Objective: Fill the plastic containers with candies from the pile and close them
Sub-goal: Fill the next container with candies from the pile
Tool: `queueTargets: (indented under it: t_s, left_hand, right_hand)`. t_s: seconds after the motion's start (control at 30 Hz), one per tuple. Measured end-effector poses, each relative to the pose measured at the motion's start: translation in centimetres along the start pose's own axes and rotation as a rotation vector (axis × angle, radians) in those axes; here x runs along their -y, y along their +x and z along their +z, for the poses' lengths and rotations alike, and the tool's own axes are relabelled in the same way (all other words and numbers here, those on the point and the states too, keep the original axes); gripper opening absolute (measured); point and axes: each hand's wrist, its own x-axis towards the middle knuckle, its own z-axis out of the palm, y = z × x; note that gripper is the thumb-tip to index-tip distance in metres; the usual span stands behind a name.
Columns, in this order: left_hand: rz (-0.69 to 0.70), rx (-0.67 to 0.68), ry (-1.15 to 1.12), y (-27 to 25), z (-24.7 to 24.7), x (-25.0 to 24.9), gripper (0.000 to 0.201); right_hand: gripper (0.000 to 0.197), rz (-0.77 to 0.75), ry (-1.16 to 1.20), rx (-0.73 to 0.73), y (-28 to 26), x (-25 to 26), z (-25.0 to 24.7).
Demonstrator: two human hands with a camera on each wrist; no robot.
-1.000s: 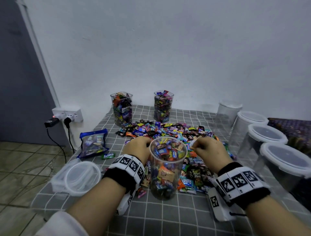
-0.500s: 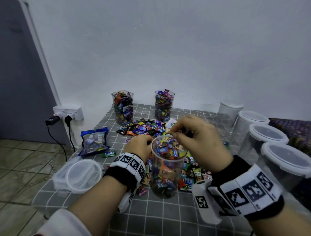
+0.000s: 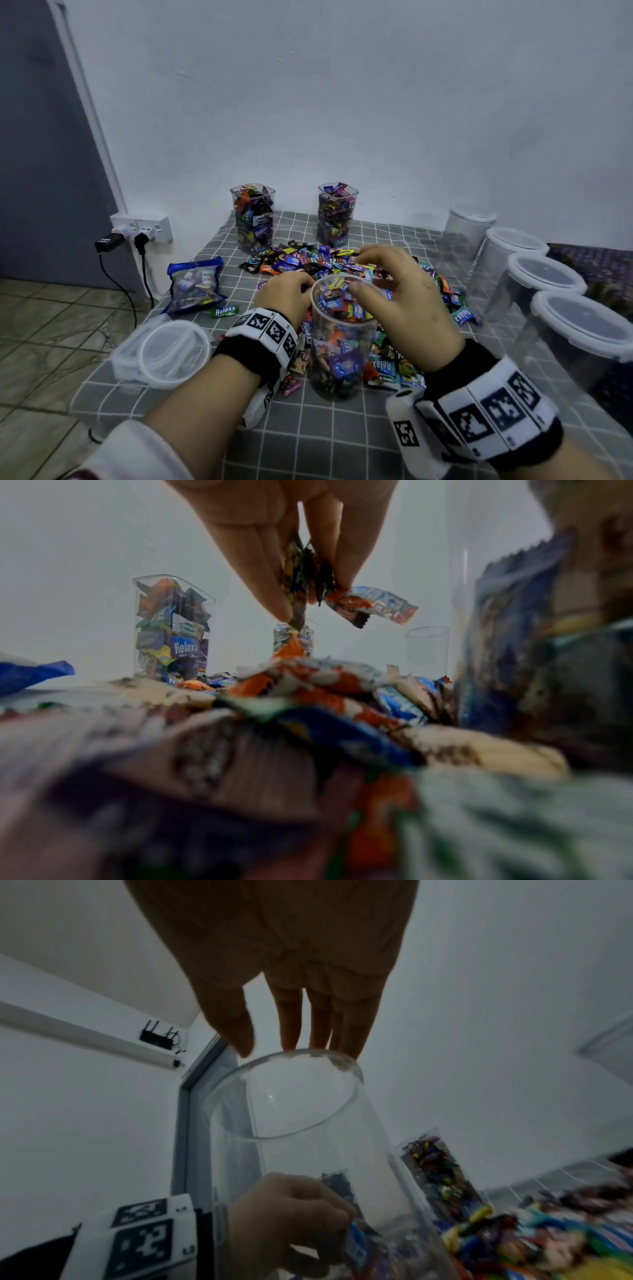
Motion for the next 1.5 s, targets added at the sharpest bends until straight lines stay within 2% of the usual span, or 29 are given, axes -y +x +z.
queueTargets:
  t_s: [0.03, 0.13, 0.2, 0.27, 0.43, 0.57, 0.67, 0.8, 0.9, 1.0, 1.17, 1.3, 1.4, 1.5]
  left_hand:
    - [-0.002, -0.007, 0.001, -0.1, -0.1, -0.1, 0.017]
    - [-0.008, -0.048, -0.029, -0.3, -0.4, -0.1, 0.019]
    - [-0.006, -0.071, -0.05, -0.5, -0.5, -0.2, 0.019]
    - [-0.007, -0.075, -0.077, -0.7, -0.4, -0.1, 0.019]
    - [-0.008, -0.168, -0.208, -0.9, -0.7, 0.4, 0.012]
    - [-0.035, -0.29, -0.451, -0.7, -2.2, 1.0, 0.018]
    - [0.043, -0.338, -0.569, -0.9, -4.0, 0.2, 0.027]
    - [0.237, -0.245, -0.485, -1.7, -5.5, -2.4, 0.021]
    - [0.415, -0.208, -0.225, -2.4, -5.4, -3.6, 0.011]
    - [0.542, -0.192, -0.08, -2.9, -4.8, -4.2, 0.012]
    - [0.615, -0.214, 0.03, -3.7, -3.4, -4.3, 0.033]
    - [0.641, -0.225, 0.043, -4.0, -2.5, -4.2, 0.036]
    - [0.639, -0.268, -0.024, -4.0, -2.3, -4.1, 0.034]
    - [0.604, -0.355, -0.205, -4.1, -2.3, -3.8, 0.028]
  right_hand:
    - [0.044, 0.051, 0.038, 0.016, -0.3, -0.4, 0.0]
    - [0.1, 0.266, 0.305, 0.208, -0.9, -1.6, 0.3]
    - [0.113, 0.33, 0.442, 0.285, -1.2, -2.5, 0.8]
    - [0.106, 0.346, 0.47, 0.31, -1.5, -3.2, 1.4]
    - [0.067, 0.318, 0.47, 0.302, -1.7, -4.0, 1.7]
    - [0.065, 0.294, 0.478, 0.288, -1.9, -4.2, 1.8]
    - [0.066, 0.294, 0.489, 0.29, -2.0, -4.4, 1.9]
    - [0.066, 0.293, 0.482, 0.299, -2.0, -4.2, 1.7]
    - [0.066, 0.293, 0.474, 0.295, -2.0, -4.3, 1.7]
    - [0.067, 0.29, 0.462, 0.282, -2.0, -4.6, 1.9]
    - [0.07, 0.276, 0.476, 0.285, -2.0, -5.0, 2.1]
    - [0.071, 0.27, 0.476, 0.264, -2.0, -5.2, 2.3]
    - [0.074, 0.269, 0.483, 0.264, -2.0, -5.3, 2.3]
    - [0.072, 0.29, 0.474, 0.264, -2.1, -5.3, 2.3]
